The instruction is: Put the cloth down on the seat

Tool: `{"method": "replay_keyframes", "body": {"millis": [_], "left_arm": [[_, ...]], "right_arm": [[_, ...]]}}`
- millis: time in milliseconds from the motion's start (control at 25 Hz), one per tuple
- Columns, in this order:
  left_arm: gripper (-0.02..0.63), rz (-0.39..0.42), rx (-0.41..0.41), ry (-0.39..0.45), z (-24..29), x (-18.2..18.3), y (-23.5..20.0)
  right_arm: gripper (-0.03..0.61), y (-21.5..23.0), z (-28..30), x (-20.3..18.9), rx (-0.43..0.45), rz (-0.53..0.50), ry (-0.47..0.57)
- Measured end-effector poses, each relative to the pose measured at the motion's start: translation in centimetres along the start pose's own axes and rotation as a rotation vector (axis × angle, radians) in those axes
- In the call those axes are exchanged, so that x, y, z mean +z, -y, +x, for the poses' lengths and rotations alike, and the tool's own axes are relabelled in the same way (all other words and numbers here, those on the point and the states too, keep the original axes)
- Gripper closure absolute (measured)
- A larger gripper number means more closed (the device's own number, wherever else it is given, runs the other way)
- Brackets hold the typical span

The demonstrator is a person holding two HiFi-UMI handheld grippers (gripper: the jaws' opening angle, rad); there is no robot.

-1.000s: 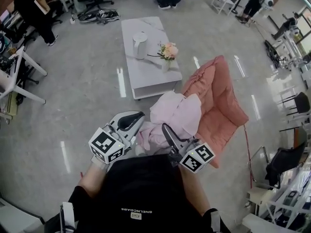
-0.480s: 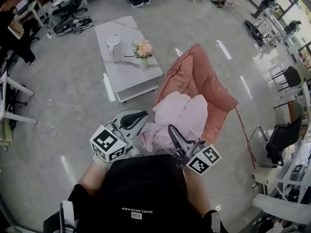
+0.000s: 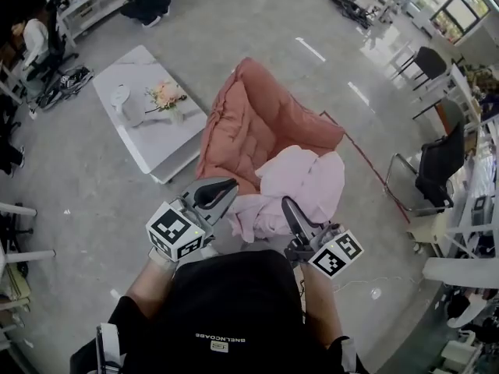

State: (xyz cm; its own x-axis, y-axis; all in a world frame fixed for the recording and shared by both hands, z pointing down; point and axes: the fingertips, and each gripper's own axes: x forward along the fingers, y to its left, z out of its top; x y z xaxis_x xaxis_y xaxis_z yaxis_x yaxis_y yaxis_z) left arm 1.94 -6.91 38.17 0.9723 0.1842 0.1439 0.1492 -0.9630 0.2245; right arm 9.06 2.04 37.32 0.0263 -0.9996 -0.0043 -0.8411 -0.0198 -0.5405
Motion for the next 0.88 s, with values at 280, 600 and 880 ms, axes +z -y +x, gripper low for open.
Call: {"method": "replay_keyframes", "body": {"millis": [280,600,880], "left_arm": [[0.597,0.022,-0.123,-0.038,7.1,0.6,1.7],[0.597,0.067,-0.205,-0.062,16.2,3.4,4.8],[0.595,0.116,-0.242,-0.047,21.4,5.8,5.3]], "right_arm": [[0.397,5.5,-5.3,4.5,-0.154,0.011,0.117],[0.397,12.6,-12.6,11.9,-0.314,-0.014,0.214],[0.397,16.5,-17.1,17.6,-0.417,-0.063,0.316]]}}
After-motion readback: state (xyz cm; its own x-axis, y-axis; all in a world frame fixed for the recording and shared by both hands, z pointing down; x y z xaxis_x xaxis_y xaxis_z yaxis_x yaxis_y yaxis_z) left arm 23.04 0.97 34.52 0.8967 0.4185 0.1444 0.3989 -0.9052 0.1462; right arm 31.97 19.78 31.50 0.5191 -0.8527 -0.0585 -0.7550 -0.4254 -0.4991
